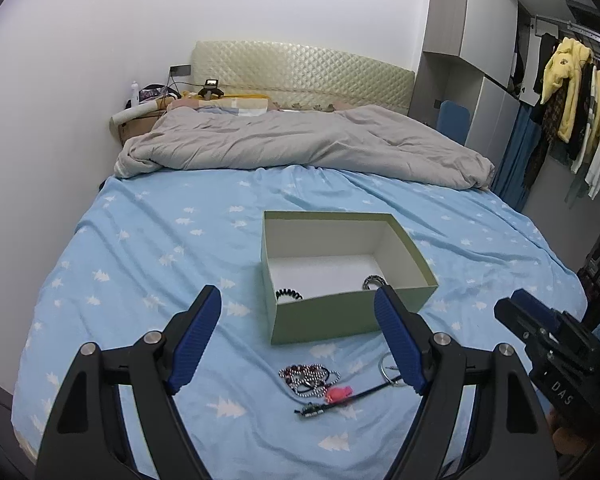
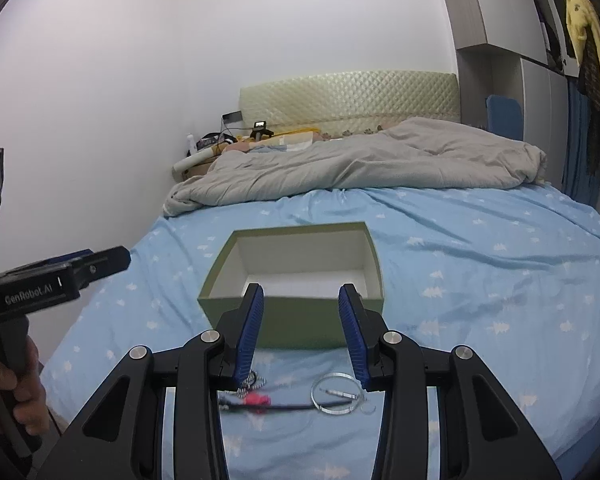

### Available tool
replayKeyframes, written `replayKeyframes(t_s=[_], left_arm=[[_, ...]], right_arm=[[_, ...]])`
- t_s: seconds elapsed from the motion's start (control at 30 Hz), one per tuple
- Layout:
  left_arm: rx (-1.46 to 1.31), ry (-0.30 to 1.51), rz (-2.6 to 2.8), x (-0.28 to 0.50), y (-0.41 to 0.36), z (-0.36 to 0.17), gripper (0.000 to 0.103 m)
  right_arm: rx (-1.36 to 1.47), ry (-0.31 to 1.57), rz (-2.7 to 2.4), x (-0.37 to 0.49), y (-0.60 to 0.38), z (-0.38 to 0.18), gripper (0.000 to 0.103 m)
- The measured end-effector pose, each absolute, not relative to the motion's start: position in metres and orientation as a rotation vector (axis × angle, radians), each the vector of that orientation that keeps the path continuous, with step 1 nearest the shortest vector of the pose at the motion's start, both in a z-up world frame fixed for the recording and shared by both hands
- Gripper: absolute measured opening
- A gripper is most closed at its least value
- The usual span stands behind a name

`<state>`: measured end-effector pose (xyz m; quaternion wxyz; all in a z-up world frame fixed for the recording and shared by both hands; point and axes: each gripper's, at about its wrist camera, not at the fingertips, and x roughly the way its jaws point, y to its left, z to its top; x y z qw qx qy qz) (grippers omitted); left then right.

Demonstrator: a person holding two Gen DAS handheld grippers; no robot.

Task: Organize jewelry
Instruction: 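Withdraw both tools from the box toward the remaining jewelry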

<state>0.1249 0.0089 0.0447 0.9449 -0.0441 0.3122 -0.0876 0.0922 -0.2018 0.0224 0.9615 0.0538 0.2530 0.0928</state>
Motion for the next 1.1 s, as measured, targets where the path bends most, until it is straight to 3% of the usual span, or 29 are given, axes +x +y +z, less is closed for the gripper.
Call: replayKeyframes(t_s=[1.1], left_arm=[[-0.159,0.731,-0.259,0.072,0.000,-0.033,0.079]], right_arm=[[0.091,0.558,0.130,0.014,-0.226,-0.047,0.037]])
